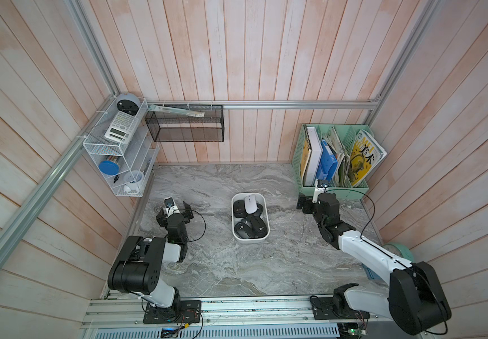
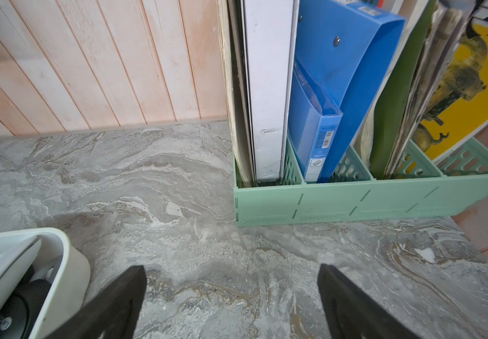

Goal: Put the mouse in the storage box
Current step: Reset both arms

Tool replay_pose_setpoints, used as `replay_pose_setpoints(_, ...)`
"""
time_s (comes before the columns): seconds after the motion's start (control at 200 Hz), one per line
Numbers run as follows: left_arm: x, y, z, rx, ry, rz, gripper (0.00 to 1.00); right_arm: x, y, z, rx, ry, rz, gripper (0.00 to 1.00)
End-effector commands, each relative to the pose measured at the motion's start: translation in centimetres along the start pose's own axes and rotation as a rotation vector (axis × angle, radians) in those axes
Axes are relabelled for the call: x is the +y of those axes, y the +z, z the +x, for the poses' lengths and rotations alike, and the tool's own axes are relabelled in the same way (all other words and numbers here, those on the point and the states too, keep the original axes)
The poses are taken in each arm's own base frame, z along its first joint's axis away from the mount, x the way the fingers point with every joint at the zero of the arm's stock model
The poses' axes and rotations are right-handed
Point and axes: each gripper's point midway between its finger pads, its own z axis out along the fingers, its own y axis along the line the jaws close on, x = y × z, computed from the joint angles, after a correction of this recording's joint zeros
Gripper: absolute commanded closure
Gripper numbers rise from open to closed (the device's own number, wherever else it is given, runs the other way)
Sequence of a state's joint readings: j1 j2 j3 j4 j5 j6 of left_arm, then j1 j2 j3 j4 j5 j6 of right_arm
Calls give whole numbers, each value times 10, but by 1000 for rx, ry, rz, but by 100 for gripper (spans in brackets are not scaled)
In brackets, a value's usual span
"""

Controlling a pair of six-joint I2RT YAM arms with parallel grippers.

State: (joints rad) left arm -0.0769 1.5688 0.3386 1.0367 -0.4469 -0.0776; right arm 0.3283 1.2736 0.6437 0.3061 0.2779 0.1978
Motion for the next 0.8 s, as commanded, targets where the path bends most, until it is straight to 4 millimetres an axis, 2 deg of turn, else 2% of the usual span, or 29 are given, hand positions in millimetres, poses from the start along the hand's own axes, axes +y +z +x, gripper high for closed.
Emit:
replay_pose_setpoints(0.0, -3, 1, 6, 27, 28, 23, 0, 15, 10, 6, 28, 20, -75, 2)
replay_pose_setpoints(0.105, -3, 1, 7, 31, 30, 23, 0, 31, 18, 15, 50, 10, -153, 2)
replay_pose_setpoints(0.305, -3, 2, 6, 32, 27, 24, 0, 35, 31, 30, 67, -21, -173, 2)
replay_pose_setpoints(0.34, -3, 2, 6, 32, 27, 24, 0, 32, 31, 31, 64, -27, -156, 2)
replay_pose_setpoints(0.43, -3, 2, 6, 32, 27, 24, 0, 7, 26, 28, 38, 46, -77, 2)
replay_pose_setpoints(0.495, -4, 2, 6, 31, 26, 25, 0, -5, 18, 20, 11, 60, -64, 2)
replay_pose_setpoints(0.64, -4, 2, 6, 31, 27, 26, 0, -21, 4, 6, -48, -105, -8, 2)
replay_pose_setpoints(0.795, -3, 2, 6, 32, 27, 25, 0, -47, 13, 18, -44, -163, 67, 2)
